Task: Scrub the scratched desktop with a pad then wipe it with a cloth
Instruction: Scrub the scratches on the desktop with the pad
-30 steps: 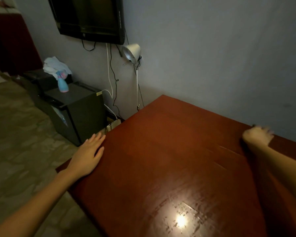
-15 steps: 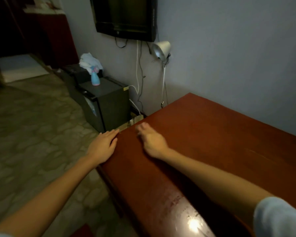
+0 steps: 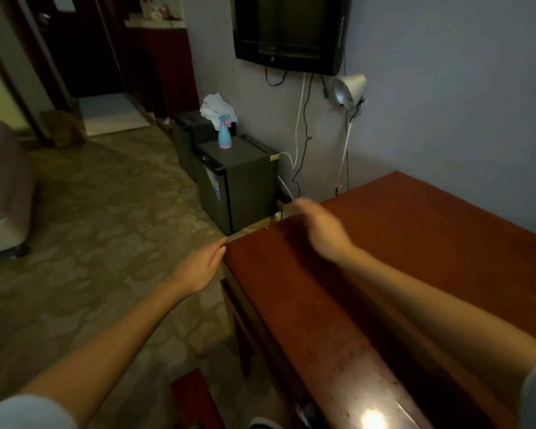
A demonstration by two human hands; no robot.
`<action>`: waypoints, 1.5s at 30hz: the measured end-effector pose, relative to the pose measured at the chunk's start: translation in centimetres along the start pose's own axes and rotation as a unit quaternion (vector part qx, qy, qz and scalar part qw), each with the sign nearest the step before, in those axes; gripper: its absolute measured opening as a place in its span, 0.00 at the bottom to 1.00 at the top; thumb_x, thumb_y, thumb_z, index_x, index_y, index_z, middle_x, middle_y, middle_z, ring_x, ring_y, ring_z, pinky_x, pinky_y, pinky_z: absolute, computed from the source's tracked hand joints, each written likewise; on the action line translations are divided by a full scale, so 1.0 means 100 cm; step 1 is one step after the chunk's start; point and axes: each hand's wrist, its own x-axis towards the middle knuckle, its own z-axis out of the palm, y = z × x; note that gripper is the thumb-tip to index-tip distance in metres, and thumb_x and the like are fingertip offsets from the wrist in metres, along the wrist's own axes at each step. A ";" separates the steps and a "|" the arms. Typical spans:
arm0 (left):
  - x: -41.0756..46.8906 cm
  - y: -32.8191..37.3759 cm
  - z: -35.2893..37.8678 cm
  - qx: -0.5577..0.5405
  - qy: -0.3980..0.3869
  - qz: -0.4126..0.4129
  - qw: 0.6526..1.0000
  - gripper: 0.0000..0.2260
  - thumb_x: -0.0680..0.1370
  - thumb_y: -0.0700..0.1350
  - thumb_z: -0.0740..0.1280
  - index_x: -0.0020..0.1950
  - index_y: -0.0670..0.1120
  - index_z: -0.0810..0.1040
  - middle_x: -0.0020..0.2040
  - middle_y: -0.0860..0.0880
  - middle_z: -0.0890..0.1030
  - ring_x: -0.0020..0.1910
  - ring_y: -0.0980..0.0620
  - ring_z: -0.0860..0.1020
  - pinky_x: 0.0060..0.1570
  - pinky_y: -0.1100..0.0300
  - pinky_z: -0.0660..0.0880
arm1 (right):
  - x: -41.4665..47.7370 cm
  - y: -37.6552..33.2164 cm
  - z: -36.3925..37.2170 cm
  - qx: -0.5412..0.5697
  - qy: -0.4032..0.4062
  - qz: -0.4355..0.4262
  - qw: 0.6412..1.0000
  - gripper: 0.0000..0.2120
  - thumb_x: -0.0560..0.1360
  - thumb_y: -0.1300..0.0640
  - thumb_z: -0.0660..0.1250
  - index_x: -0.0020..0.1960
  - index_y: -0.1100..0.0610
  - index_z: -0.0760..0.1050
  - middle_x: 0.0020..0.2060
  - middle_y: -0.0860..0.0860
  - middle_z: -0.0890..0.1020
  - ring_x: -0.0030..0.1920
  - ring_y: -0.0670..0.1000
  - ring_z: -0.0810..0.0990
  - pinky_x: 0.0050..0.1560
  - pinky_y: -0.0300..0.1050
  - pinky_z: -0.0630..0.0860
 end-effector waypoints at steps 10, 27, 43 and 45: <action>0.005 -0.004 0.013 0.065 -0.020 -0.017 0.998 0.23 0.84 0.49 0.43 0.79 0.46 0.48 0.79 0.48 0.51 0.78 0.52 0.46 0.76 0.52 0.42 | 0.026 -0.023 0.052 -0.051 -0.048 0.099 0.993 0.22 0.76 0.69 0.58 0.67 0.55 0.68 0.67 0.53 0.70 0.67 0.54 0.71 0.64 0.48 0.71; -0.011 -0.019 -0.002 -0.002 0.051 0.024 0.998 0.22 0.84 0.41 0.50 0.78 0.47 0.50 0.78 0.48 0.53 0.77 0.55 0.51 0.72 0.65 0.47 | 0.018 -0.021 0.042 -0.093 -0.084 0.082 0.989 0.27 0.77 0.70 0.56 0.75 0.57 0.59 0.76 0.54 0.59 0.75 0.53 0.59 0.74 0.48 0.57; 0.090 0.057 0.026 -0.013 -0.008 0.119 0.993 0.25 0.83 0.43 0.53 0.79 0.47 0.48 0.79 0.51 0.49 0.77 0.55 0.46 0.72 0.63 0.45 | -0.073 0.065 -0.106 -0.092 -0.016 -0.004 0.996 0.13 0.81 0.50 0.60 0.64 0.45 0.72 0.67 0.41 0.72 0.66 0.39 0.70 0.68 0.34 0.64; 0.103 0.064 0.035 0.029 -0.030 0.150 0.988 0.25 0.84 0.49 0.52 0.79 0.48 0.46 0.79 0.51 0.48 0.77 0.55 0.46 0.72 0.63 0.44 | -0.077 0.145 -0.154 -0.179 0.089 0.149 0.968 0.16 0.78 0.60 0.65 0.66 0.52 0.72 0.65 0.51 0.75 0.64 0.52 0.75 0.64 0.45 0.70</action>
